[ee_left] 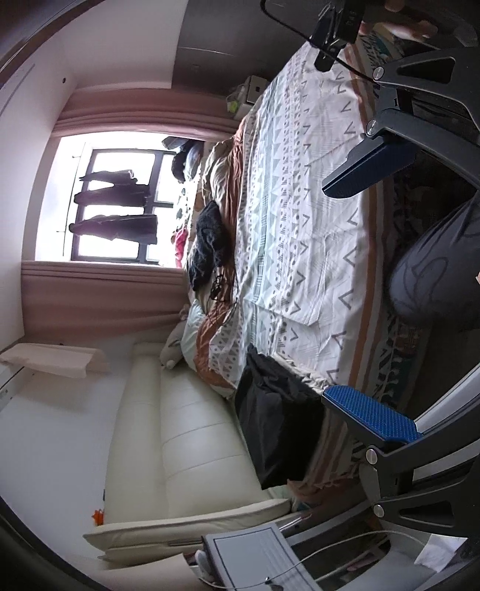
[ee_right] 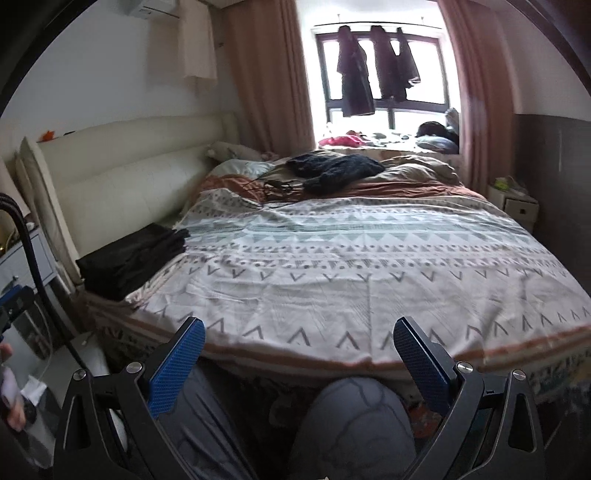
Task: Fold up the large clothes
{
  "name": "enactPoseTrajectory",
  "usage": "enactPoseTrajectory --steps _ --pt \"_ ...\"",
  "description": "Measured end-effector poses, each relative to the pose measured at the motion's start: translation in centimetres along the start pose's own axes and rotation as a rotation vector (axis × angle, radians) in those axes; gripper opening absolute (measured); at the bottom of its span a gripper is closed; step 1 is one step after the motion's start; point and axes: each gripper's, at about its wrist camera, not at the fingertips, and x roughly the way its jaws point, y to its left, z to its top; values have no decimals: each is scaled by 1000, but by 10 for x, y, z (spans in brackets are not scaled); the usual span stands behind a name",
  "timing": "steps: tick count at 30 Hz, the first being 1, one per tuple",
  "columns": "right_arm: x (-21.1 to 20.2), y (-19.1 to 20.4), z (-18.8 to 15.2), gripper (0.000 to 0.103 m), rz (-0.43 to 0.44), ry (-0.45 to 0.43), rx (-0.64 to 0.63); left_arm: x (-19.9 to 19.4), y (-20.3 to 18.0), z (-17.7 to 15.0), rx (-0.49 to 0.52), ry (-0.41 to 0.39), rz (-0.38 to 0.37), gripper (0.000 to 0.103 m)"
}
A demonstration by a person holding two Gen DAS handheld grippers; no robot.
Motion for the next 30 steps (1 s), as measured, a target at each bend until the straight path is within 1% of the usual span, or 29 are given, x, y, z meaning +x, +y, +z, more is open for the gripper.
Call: enactPoseTrajectory --steps 3,9,19,23,30 --pt "-6 -3 -9 102 -26 -6 5 -2 -1 -3 -1 -6 -8 102" --pt "-13 -9 -15 102 -38 -6 32 -8 0 -4 -6 -13 -15 102" --pt "-16 -2 -11 102 -59 -10 23 -15 1 -4 -12 -28 -15 102" --pt "-18 -1 -12 102 -69 -14 21 -17 1 -5 -16 -25 -30 102" --pt "-19 3 -12 102 -84 -15 12 -19 -2 -5 -8 -18 -35 102"
